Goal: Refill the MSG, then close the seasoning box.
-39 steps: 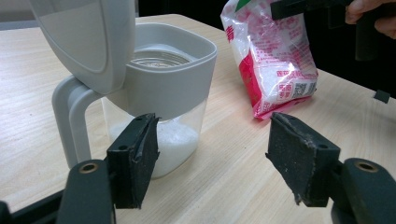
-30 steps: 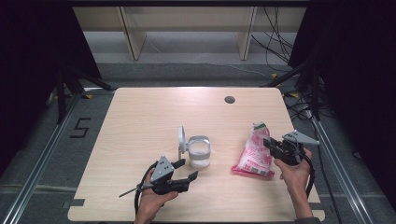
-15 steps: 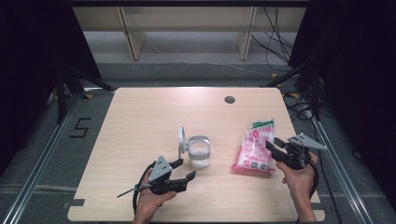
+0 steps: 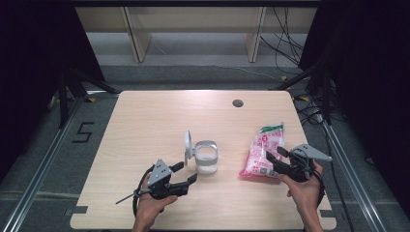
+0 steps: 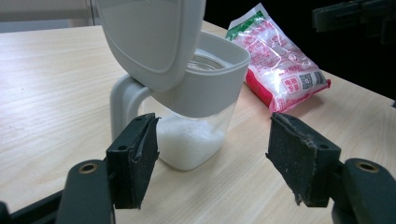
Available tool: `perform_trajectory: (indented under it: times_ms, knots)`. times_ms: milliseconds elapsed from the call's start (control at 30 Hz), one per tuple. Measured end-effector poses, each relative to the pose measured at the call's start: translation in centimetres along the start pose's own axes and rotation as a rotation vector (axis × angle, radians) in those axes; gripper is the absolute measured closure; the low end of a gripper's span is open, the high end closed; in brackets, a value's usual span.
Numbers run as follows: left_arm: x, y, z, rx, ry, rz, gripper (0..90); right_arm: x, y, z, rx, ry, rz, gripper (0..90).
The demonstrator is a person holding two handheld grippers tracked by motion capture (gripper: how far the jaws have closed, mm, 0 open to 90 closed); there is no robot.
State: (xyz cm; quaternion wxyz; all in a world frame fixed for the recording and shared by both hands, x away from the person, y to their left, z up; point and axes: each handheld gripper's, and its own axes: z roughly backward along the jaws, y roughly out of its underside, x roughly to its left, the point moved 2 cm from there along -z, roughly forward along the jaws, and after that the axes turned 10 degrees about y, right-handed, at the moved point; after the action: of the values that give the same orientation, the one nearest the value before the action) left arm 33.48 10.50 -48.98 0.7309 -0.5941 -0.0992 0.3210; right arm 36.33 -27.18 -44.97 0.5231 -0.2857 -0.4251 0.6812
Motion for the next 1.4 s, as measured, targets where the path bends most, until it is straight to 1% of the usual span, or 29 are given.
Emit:
perform_trajectory:
  times_ms: [33,67,100,133,167,200,267,333,367,500,567,600,700,733,767,800,833,900,933,1033,1067,1100,1167,1200,1233,1267,1300,1333,1400]
  knots:
    - [0.1,-0.1,0.0,-0.009,0.007,0.003,33.0,-0.1,0.0,-0.2,-0.011,-0.007,0.051,47.4]
    - [0.2,-0.2,0.2,-0.005,-0.004,0.003,33.1,0.4,0.2,0.0,0.009,-0.017,0.027,46.9]
    - [0.3,-0.2,0.2,-0.004,-0.006,0.002,33.7,0.4,0.3,-0.2,0.001,-0.015,0.075,46.5]
    - [0.4,-0.3,0.3,-0.006,-0.009,-0.001,34.6,0.6,0.4,-0.4,-0.004,-0.022,0.076,45.7]
    - [0.5,-0.3,0.3,-0.007,-0.01,-0.004,35.8,1.3,0.5,-0.2,0.022,-0.041,0.037,45.0]
    - [0.6,-0.4,0.3,-0.014,-0.006,-0.006,37.1,1.3,0.6,-0.2,0.033,-0.04,0.062,44.8]
    - [0.7,-0.5,0.4,-0.015,-0.011,-0.015,39.4,1.7,0.8,-0.2,0.047,-0.051,0.053,44.6]
    - [0.9,-0.6,0.4,-0.028,-0.014,-0.019,42.9,1.7,0.9,-0.3,0.037,-0.072,0.081,44.3]
    - [1.0,-0.7,0.5,-0.029,-0.014,-0.023,44.9,1.7,0.9,-0.3,0.038,-0.063,0.082,44.2]
    - [1.2,-0.8,0.8,-0.011,-0.022,-0.047,55.2,2.4,1.3,0.0,0.056,-0.092,0.042,43.4]
    - [1.6,-0.9,1.0,-0.016,-0.017,-0.078,60.2,2.6,1.4,0.1,0.059,-0.106,0.062,43.1]
    - [1.6,-0.9,1.0,-0.021,-0.025,-0.063,62.9,2.6,1.5,0.0,0.046,-0.113,0.09,43.0]
    - [1.9,-0.9,1.1,-0.01,-0.028,-0.072,69.1,3.1,1.7,0.1,0.048,-0.137,0.062,42.2]
    - [1.9,-0.9,1.1,-0.003,-0.036,-0.077,71.1,3.2,1.8,0.4,0.076,-0.126,0.05,41.9]
    - [2.1,-0.9,1.1,0.007,-0.044,-0.092,72.5,3.0,1.8,0.1,0.057,-0.131,0.099,41.8]
    - [2.2,-0.8,1.0,0.001,-0.04,-0.1,74.2,3.2,2.0,0.1,0.062,-0.135,0.078,41.8]
    - [2.2,-0.8,1.0,0.011,-0.056,-0.101,76.5,3.2,2.0,0.1,0.061,-0.137,0.097,41.8]
    - [2.4,-0.7,0.9,0.009,-0.058,-0.112,79.7,3.5,2.3,0.2,0.089,-0.138,0.078,41.8]
    - [2.4,-0.8,0.9,0.005,-0.062,-0.116,81.4,3.4,2.4,-0.1,0.063,-0.155,0.099,41.8]
    - [2.5,-0.9,1.0,0.004,-0.079,-0.122,83.7,3.7,2.5,-0.1,0.06,-0.151,0.097,41.8]
    - [2.7,-1.0,1.1,0.016,-0.078,-0.133,83.6,3.4,2.5,-0.2,0.054,-0.15,0.137,41.8]
    - [2.7,-1.0,1.1,0.012,-0.07,-0.127,83.6,3.7,2.6,0.0,0.067,-0.147,0.117,41.8]
    - [2.7,-1.0,1.1,0.014,-0.074,-0.117,85.7,3.6,2.6,-0.1,0.05,-0.139,0.15,41.7]
    - [2.8,-1.1,1.2,0.017,-0.068,-0.132,86.6,3.6,2.6,0.0,0.057,-0.144,0.148,41.7]
    - [2.7,-1.0,1.2,0.014,-0.075,-0.113,88.0,3.9,2.7,0.0,0.067,-0.158,0.127,41.7]
    - [3.0,-1.1,1.3,0.021,-0.074,-0.133,88.6,3.8,2.6,0.0,0.057,-0.147,0.153,41.7]
    - [3.1,-1.1,1.3,0.023,-0.075,-0.136,88.9,4.1,2.8,0.0,0.065,-0.159,0.118,41.7]
    - [3.1,-1.2,1.3,0.021,-0.078,-0.132,89.0,4.0,2.7,-0.1,0.06,-0.15,0.152,41.7]
    - [2.9,-1.3,1.3,0.013,-0.084,-0.12,89.1,4.2,2.7,0.0,0.065,-0.158,0.151,41.7]
